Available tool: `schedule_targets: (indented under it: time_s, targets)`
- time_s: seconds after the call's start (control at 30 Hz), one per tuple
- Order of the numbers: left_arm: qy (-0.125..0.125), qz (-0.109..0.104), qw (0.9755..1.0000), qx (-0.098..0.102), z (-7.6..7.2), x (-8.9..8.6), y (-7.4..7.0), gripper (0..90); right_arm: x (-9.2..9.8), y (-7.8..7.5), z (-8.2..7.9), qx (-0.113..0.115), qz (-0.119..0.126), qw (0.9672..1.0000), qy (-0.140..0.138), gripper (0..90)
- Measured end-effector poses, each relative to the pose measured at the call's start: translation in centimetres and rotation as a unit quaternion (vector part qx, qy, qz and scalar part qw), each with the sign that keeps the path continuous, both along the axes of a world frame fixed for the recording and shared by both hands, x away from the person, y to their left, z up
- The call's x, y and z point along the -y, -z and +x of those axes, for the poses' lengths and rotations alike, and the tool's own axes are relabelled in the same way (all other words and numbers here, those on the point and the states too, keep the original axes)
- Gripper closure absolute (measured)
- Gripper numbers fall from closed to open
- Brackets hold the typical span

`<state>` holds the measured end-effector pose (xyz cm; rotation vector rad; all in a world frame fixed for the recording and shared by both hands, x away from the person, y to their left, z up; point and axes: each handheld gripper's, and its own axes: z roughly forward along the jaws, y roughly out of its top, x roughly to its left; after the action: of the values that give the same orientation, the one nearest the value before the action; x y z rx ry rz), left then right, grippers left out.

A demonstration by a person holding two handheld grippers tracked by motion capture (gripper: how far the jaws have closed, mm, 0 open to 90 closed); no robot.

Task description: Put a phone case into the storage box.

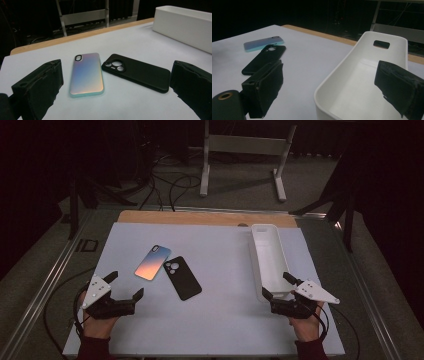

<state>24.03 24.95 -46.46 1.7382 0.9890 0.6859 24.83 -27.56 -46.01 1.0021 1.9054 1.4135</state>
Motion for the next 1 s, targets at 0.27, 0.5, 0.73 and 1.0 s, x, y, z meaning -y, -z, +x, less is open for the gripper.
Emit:
schedule_targets:
  time_s: [0.27, 0.5, 0.73, 1.0]
  targets:
    - [-0.006, -0.006, 0.9999, -0.015, 0.9, -0.1, -0.3, 0.0, 0.2, -0.2, -0.1, 0.003, 0.006, 1.0, 0.007, 8.0]
    - [-0.009, 0.018, 0.9992, -0.034, 2.4, 0.4, -0.8, 0.0, 0.3, -0.4, -0.1, 0.006, 0.004, 0.9999, 0.01, 8.0]
    - [-0.013, 0.027, 0.9984, -0.049, 4.4, 0.9, -1.1, 0.0, 0.3, -0.4, 0.0, 0.005, 0.002, 0.9999, 0.01, 8.0]
    - [-0.012, 0.043, 0.9969, -0.065, 6.0, 1.4, -0.9, 0.0, 0.2, -0.4, 0.0, 0.004, 0.001, 1.0, 0.008, 8.0]
